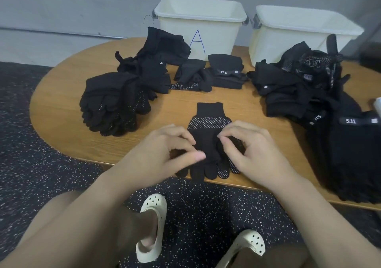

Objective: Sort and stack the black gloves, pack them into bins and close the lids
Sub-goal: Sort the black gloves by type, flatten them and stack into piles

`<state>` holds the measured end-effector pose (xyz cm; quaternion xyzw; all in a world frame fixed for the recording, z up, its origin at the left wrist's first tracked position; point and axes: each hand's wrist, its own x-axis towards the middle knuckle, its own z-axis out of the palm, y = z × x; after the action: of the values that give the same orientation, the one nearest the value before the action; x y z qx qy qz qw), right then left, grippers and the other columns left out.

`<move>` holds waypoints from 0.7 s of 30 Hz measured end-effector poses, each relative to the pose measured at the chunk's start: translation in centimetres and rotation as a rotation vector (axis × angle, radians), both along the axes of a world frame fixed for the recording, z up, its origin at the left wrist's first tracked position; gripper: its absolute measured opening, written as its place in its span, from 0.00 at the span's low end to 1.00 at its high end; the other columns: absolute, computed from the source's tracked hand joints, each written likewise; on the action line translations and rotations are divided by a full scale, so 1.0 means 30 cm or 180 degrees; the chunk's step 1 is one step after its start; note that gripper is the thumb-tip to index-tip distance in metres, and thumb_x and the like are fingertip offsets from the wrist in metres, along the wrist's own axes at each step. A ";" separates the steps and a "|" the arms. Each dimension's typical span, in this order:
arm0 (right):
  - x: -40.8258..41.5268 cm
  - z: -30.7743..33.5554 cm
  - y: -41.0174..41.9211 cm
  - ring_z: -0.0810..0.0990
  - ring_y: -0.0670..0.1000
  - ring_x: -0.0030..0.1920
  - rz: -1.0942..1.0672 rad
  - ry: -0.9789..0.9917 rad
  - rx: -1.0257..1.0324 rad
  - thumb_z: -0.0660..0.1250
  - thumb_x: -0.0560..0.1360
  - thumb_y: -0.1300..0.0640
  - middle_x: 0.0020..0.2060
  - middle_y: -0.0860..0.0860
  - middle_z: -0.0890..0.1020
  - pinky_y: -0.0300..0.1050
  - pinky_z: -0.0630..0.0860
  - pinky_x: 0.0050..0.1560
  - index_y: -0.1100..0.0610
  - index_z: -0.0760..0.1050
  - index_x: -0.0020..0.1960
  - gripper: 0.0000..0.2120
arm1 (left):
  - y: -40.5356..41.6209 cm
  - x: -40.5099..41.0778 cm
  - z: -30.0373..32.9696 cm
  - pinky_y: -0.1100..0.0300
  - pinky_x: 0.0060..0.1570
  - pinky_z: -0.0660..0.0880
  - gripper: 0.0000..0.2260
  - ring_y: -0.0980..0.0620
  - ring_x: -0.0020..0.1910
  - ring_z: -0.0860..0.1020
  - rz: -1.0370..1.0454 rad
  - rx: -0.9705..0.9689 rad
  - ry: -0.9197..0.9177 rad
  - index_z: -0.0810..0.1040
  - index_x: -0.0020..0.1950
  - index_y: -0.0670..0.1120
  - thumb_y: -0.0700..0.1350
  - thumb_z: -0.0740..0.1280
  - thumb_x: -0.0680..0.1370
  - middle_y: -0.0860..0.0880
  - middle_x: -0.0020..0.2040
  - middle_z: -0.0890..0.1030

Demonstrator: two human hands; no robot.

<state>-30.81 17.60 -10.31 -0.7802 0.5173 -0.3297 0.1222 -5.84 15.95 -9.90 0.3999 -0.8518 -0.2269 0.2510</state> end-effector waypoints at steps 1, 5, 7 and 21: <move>0.013 -0.004 0.007 0.80 0.48 0.56 -0.0015 0.0105 -0.0053 0.64 0.81 0.52 0.54 0.44 0.81 0.52 0.77 0.58 0.55 0.83 0.56 0.11 | -0.001 -0.005 -0.003 0.57 0.59 0.72 0.17 0.55 0.57 0.77 0.0069 -0.0126 0.0049 0.87 0.49 0.52 0.61 0.64 0.80 0.59 0.54 0.80; 0.075 -0.006 0.046 0.66 0.47 0.77 0.0097 0.0888 0.0163 0.53 0.84 0.45 0.75 0.47 0.72 0.52 0.63 0.78 0.54 0.72 0.75 0.25 | -0.011 -0.012 -0.025 0.58 0.78 0.60 0.27 0.55 0.77 0.65 0.0193 -0.0213 -0.0502 0.73 0.76 0.48 0.60 0.56 0.82 0.54 0.77 0.70; 0.093 -0.021 0.056 0.54 0.44 0.81 0.0250 0.1226 0.0371 0.44 0.84 0.44 0.81 0.47 0.62 0.46 0.49 0.82 0.54 0.62 0.81 0.29 | -0.008 -0.014 -0.042 0.62 0.81 0.43 0.32 0.59 0.83 0.47 -0.0055 -0.0159 -0.1073 0.55 0.84 0.49 0.63 0.47 0.83 0.54 0.84 0.53; 0.068 -0.008 0.087 0.34 0.41 0.80 -0.0405 0.1617 0.1023 0.33 0.78 0.29 0.83 0.47 0.42 0.47 0.37 0.82 0.53 0.42 0.84 0.43 | 0.018 0.009 -0.016 0.65 0.77 0.34 0.45 0.66 0.78 0.33 0.0094 0.0064 -0.1542 0.40 0.85 0.49 0.75 0.48 0.78 0.56 0.83 0.38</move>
<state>-28.78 20.22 -10.55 -0.7744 0.6246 -0.0450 0.0899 -5.57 16.50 -10.38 0.4575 -0.8789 -0.1292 0.0387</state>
